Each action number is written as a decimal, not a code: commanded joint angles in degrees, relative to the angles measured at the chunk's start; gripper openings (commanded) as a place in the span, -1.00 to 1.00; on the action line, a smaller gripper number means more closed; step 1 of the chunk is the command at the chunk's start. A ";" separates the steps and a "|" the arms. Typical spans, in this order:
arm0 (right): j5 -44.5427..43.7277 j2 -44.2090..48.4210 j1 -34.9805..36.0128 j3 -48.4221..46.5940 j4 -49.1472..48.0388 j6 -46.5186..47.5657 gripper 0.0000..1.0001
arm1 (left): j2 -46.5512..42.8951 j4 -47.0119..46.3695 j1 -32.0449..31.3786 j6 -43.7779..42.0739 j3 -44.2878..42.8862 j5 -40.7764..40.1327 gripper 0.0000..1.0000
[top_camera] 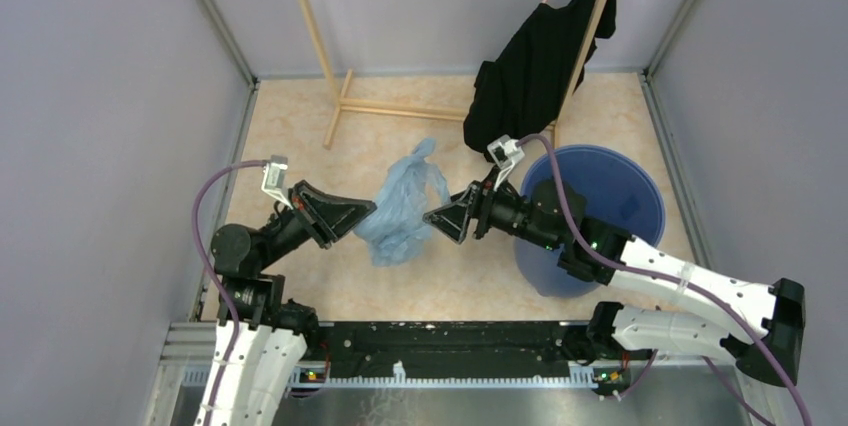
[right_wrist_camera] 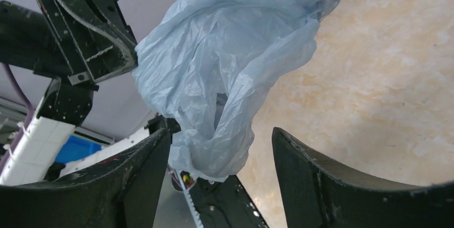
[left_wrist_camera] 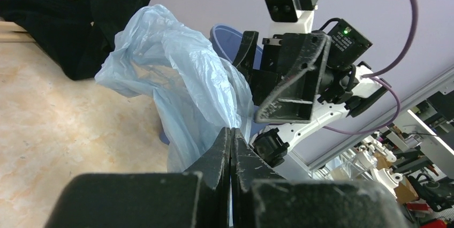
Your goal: Put the trash bags into the trash bin
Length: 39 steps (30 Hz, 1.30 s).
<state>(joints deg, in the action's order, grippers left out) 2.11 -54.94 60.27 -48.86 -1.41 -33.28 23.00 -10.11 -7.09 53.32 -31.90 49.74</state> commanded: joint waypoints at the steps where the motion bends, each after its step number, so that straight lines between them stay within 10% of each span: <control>1: -4.90 0.01 0.40 2.02 -9.75 -6.99 0.32 | -0.72 -2.68 0.15 1.26 -0.28 1.57 -1.00; 8: -4.05 1.23 0.37 2.30 -10.01 -5.12 -0.72 | -1.99 7.10 0.15 -4.30 -4.85 -3.86 -1.00; 11: -5.77 3.29 0.35 1.82 -3.84 -1.97 -1.00 | -3.03 28.93 0.14 -12.30 -12.92 -24.39 -1.00; 15: -9.35 7.85 0.36 1.70 4.74 2.07 -1.00 | -4.48 42.07 0.15 -16.85 -17.74 -45.68 -1.00; 23: -10.82 11.46 0.39 0.17 4.68 5.70 -1.00 | -5.21 36.41 0.15 -15.20 -13.58 -36.08 -1.00; 26: -9.83 9.30 0.37 -2.11 3.80 6.54 -1.00 | -3.07 36.59 0.15 -16.57 -13.59 -31.60 -0.59; 30: -8.78 4.54 0.38 -6.90 4.41 7.82 -1.00 | 0.61 43.25 0.15 -20.27 -17.56 -30.52 0.65; 39: -5.72 -12.10 0.38 -18.35 10.34 9.80 -1.00 | 2.10 41.06 0.15 -22.70 -18.47 -18.91 0.97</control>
<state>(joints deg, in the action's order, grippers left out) -6.00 -61.19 60.69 -61.91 6.42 -25.36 25.12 34.37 -7.16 31.07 -50.61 22.63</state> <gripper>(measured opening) 0.005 0.986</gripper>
